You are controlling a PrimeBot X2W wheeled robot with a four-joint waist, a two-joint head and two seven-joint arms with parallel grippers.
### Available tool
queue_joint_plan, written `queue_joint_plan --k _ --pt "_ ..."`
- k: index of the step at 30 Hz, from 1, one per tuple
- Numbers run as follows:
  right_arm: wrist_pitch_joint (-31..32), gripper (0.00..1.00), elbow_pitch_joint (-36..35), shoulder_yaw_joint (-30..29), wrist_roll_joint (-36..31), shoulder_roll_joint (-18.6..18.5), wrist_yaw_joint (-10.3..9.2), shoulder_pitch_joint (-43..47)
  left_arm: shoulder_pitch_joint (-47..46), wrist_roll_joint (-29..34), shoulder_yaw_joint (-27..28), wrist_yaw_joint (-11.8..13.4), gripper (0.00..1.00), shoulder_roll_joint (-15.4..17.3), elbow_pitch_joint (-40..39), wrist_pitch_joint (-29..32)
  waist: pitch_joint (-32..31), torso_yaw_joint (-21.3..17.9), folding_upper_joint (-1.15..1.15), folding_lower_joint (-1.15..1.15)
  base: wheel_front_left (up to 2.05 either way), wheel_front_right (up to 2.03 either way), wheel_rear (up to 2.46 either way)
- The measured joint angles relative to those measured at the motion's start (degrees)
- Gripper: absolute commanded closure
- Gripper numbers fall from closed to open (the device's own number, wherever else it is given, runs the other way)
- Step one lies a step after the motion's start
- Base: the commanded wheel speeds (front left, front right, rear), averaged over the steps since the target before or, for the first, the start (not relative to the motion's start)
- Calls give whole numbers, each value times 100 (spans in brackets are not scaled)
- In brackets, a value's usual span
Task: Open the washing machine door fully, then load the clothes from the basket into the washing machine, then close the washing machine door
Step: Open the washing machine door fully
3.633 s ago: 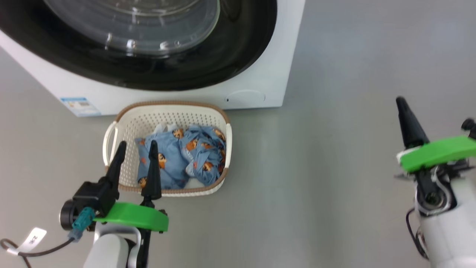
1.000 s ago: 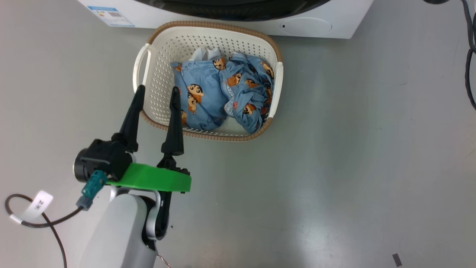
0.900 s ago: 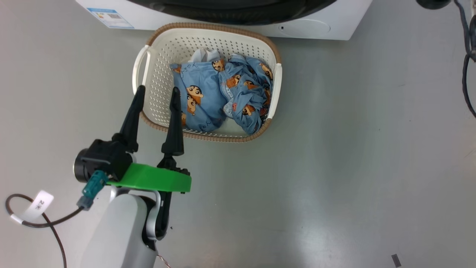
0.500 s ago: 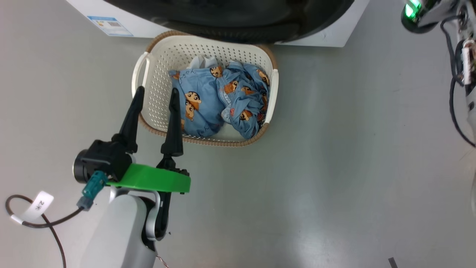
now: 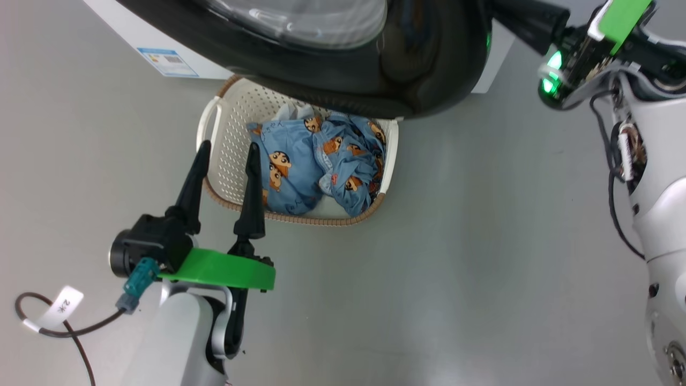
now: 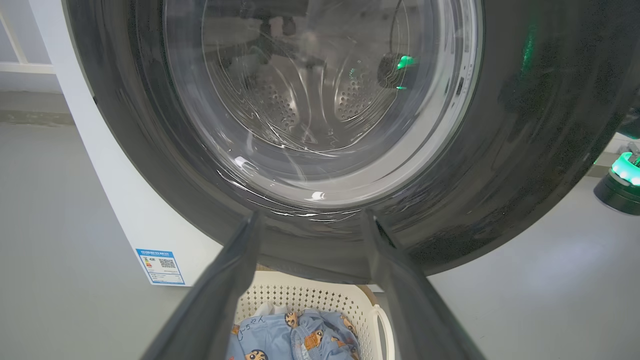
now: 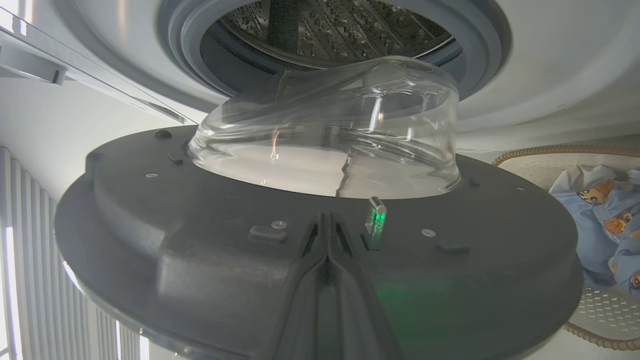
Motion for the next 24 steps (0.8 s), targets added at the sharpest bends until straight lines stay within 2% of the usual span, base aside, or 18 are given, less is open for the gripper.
queue_joint_plan --k 7,24 --pt "98 100 -158 71 53 145 0 443 154 -16 5 -9 0 1 19 0 -247 48 0 0 0 0 0" --pt "208 100 -349 309 193 523 0 1464 573 93 -3 -257 0 4 297 0 -946 212 0 0 0 0 0"
